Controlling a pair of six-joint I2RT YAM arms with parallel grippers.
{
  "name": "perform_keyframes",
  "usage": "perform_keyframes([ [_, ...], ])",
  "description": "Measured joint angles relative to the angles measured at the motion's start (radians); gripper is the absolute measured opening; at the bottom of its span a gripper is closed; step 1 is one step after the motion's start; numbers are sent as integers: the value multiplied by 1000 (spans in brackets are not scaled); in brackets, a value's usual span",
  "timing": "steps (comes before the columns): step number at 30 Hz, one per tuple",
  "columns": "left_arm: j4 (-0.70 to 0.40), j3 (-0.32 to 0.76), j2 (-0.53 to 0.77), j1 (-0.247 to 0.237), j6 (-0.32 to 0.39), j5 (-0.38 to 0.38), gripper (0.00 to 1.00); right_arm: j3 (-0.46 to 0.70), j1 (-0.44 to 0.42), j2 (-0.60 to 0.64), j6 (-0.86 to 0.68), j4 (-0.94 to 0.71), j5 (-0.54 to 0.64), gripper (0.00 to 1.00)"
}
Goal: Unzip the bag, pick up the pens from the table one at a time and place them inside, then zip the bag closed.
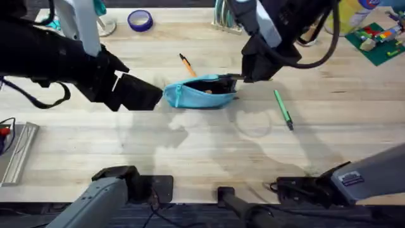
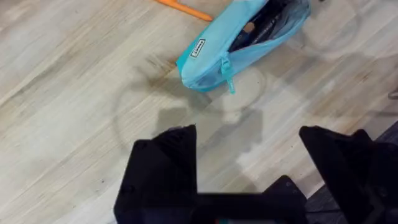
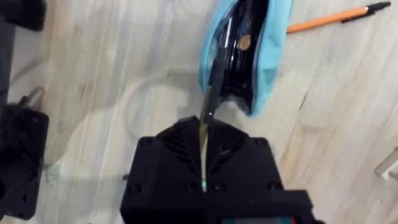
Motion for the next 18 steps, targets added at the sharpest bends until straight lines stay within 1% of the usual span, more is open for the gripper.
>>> perform_keyframes([
  [8, 0, 0, 0, 0, 0, 0, 995, 0, 29, 70, 38, 37, -7, 33],
  [18, 0, 0, 0, 0, 0, 0, 996, 0, 68, 138, 46, 70, -10, 34],
])
